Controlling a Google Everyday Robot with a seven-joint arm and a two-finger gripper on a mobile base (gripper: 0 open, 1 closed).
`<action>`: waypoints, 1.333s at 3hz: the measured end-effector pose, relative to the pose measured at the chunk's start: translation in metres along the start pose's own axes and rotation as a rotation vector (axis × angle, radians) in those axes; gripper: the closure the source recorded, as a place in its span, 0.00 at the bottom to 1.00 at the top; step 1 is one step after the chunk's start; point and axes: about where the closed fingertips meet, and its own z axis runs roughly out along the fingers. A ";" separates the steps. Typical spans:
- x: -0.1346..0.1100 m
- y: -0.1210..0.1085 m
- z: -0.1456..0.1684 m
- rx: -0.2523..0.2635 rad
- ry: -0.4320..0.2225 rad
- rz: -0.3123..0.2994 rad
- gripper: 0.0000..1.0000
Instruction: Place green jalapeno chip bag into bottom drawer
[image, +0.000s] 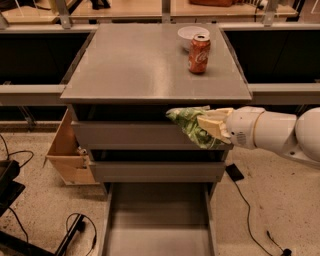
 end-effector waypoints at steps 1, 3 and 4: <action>0.059 0.000 0.025 -0.010 0.073 0.101 1.00; 0.232 0.037 0.077 -0.118 0.146 0.128 1.00; 0.272 0.040 0.094 -0.148 0.147 0.100 1.00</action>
Offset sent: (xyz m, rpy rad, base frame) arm -0.0438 -0.0004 -0.2736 0.0298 0.3246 0.0183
